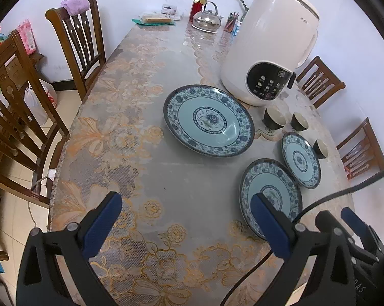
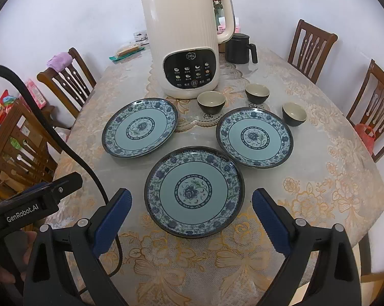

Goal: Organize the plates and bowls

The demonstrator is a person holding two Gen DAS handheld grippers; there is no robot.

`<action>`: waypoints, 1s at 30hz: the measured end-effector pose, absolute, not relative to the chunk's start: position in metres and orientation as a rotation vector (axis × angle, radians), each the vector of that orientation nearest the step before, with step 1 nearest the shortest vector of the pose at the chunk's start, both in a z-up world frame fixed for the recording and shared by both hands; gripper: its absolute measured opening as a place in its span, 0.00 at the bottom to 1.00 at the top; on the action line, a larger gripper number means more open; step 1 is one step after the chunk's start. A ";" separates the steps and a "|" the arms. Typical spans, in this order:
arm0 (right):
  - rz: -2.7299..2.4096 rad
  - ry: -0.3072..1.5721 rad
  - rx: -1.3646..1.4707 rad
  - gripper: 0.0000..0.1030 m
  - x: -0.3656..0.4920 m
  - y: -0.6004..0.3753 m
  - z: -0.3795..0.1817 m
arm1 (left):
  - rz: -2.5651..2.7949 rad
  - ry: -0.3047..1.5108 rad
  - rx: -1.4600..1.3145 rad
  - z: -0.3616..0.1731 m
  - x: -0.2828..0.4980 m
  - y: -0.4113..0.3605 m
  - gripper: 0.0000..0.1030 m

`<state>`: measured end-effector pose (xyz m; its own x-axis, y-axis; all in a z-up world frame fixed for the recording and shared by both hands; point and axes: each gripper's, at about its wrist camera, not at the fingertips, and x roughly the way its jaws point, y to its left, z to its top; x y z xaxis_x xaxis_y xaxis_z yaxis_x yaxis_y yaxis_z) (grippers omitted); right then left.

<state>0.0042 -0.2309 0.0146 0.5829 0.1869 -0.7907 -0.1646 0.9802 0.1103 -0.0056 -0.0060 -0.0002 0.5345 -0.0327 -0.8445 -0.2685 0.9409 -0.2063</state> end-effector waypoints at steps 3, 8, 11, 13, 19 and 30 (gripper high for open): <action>0.203 0.931 0.028 0.95 0.004 -0.231 0.014 | 0.143 1.002 -0.330 0.000 -0.006 -0.006 0.99; 0.204 0.929 0.032 0.95 0.003 -0.232 0.015 | 0.147 0.995 -0.332 -0.001 -0.006 -0.006 0.99; 0.203 0.931 0.035 0.95 0.004 -0.232 0.014 | 0.146 0.997 -0.327 -0.002 -0.007 -0.006 0.99; 0.202 0.930 0.036 0.95 0.003 -0.232 0.014 | 0.146 0.996 -0.327 -0.002 -0.007 -0.006 0.99; 0.198 0.936 0.043 0.95 0.004 -0.234 0.012 | 0.147 0.996 -0.328 -0.002 -0.007 -0.006 0.99; 0.191 0.945 0.047 0.95 0.003 -0.235 0.009 | 0.146 1.006 -0.320 -0.001 -0.007 -0.006 0.99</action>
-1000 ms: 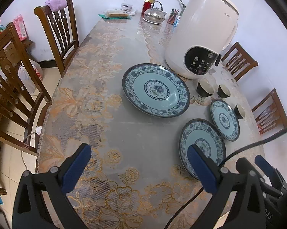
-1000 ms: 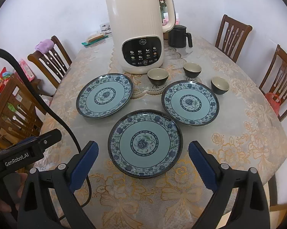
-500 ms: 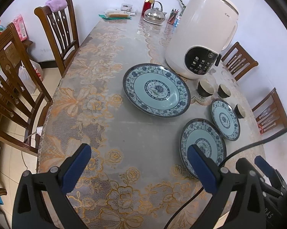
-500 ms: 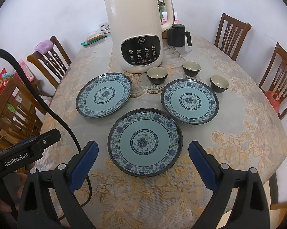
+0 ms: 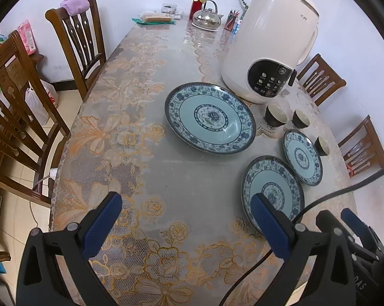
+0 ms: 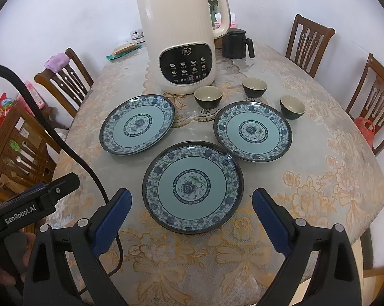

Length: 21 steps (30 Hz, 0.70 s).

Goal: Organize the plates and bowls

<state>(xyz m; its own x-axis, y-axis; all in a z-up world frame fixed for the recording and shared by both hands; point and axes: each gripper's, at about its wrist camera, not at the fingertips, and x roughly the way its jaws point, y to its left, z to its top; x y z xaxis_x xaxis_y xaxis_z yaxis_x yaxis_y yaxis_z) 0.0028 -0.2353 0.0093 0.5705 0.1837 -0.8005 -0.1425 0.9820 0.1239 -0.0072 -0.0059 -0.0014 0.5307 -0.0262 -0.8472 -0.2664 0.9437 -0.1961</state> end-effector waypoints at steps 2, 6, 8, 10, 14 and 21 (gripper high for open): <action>0.184 0.944 0.046 0.95 0.002 -0.235 0.009 | 0.148 1.004 -0.318 -0.001 -0.007 -0.006 0.99; 0.184 0.937 0.040 0.95 0.001 -0.234 0.010 | 0.142 1.004 -0.311 0.000 -0.008 -0.006 0.99; 0.188 0.936 0.037 0.95 -0.001 -0.233 0.010 | 0.139 1.000 -0.305 0.001 -0.009 -0.006 0.99; 0.189 0.937 0.036 0.95 -0.001 -0.233 0.010 | 0.137 0.997 -0.301 0.001 -0.010 -0.006 0.99; 0.182 0.938 0.036 0.95 -0.001 -0.233 0.010 | 0.136 0.994 -0.293 0.002 -0.009 -0.007 0.99; 0.179 0.937 0.040 0.95 -0.001 -0.233 0.010 | 0.126 0.987 -0.260 0.005 -0.008 -0.011 0.99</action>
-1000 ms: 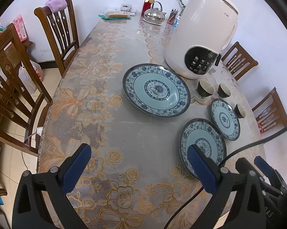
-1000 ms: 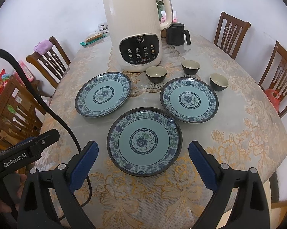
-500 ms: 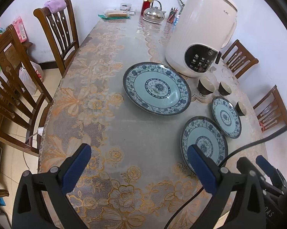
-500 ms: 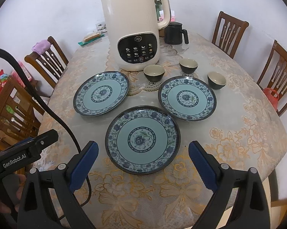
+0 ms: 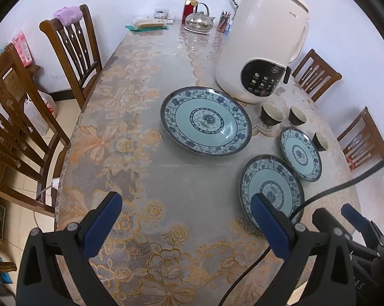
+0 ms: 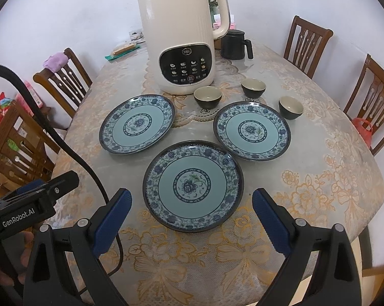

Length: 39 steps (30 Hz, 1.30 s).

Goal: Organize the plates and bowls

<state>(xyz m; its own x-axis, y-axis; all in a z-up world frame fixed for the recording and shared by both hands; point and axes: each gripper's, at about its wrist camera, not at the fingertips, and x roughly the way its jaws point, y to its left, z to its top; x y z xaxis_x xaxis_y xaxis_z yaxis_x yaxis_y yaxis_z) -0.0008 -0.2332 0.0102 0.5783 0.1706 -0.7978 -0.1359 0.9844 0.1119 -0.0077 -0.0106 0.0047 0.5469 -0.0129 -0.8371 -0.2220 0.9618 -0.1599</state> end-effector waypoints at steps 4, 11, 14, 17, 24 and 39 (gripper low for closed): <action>0.172 0.942 0.053 0.95 -0.001 -0.234 0.009 | 0.126 0.986 -0.251 0.005 -0.007 -0.012 0.99; 0.168 0.942 0.059 0.95 -0.001 -0.234 0.009 | 0.118 0.976 -0.252 0.007 -0.006 -0.012 0.99; 0.168 0.939 0.057 0.95 -0.001 -0.233 0.010 | 0.114 0.974 -0.249 0.007 -0.006 -0.011 0.99; 0.162 0.930 0.061 0.95 -0.003 -0.234 0.012 | 0.110 0.972 -0.246 0.008 -0.006 -0.011 0.99; 0.166 0.929 0.069 0.95 -0.005 -0.234 0.014 | 0.102 0.968 -0.246 0.011 -0.007 -0.011 0.99; 0.226 0.962 0.049 0.95 0.012 -0.225 0.012 | 0.117 0.972 -0.255 0.012 0.006 -0.001 0.99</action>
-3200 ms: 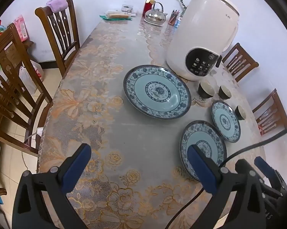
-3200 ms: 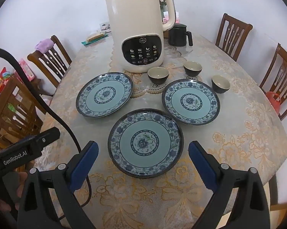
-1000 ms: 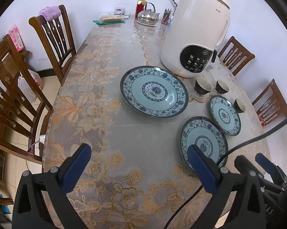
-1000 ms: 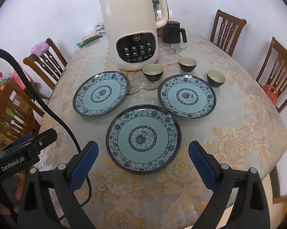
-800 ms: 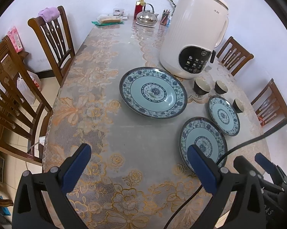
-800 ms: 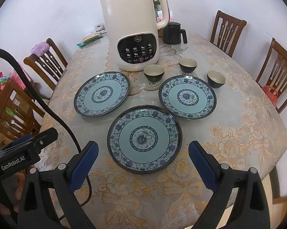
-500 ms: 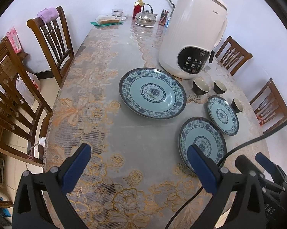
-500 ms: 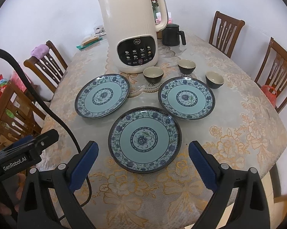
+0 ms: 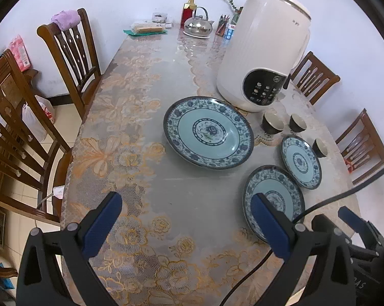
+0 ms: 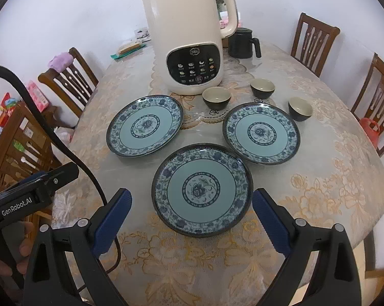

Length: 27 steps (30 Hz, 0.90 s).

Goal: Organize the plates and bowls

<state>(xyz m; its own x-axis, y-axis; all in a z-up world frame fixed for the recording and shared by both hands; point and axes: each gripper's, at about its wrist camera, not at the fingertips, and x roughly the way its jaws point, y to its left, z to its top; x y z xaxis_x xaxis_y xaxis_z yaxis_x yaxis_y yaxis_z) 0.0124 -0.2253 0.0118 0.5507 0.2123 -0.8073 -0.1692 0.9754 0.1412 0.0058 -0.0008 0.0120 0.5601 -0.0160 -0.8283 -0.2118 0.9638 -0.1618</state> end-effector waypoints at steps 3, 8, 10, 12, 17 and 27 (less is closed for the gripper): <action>0.241 0.966 0.038 0.95 0.022 -0.223 0.010 | 0.123 0.987 -0.257 0.008 0.012 0.001 0.99; 0.266 0.963 0.028 0.95 0.042 -0.217 0.008 | 0.153 1.000 -0.271 0.002 0.029 0.009 0.99; 0.272 0.967 0.026 0.95 0.053 -0.214 0.005 | 0.179 0.998 -0.282 0.000 0.037 0.013 0.99; 0.280 0.975 0.024 0.95 0.062 -0.212 0.002 | 0.203 0.994 -0.284 -0.002 0.047 0.018 0.99; 0.293 1.002 0.024 0.95 0.093 -0.204 -0.014 | 0.230 1.010 -0.287 -0.013 0.076 0.030 0.98; 0.335 1.075 -0.036 0.86 0.149 -0.183 -0.049 | 0.223 1.067 -0.344 -0.045 0.124 0.047 0.92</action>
<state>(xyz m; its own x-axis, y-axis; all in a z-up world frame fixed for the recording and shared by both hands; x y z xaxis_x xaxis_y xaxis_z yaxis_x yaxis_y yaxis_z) 0.1494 -0.1834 -0.0486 0.4302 0.2513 -0.8671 -0.2858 0.9490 0.1332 0.1244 0.0468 -0.0448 0.4682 0.0130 -0.8835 -0.3421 0.9246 -0.1677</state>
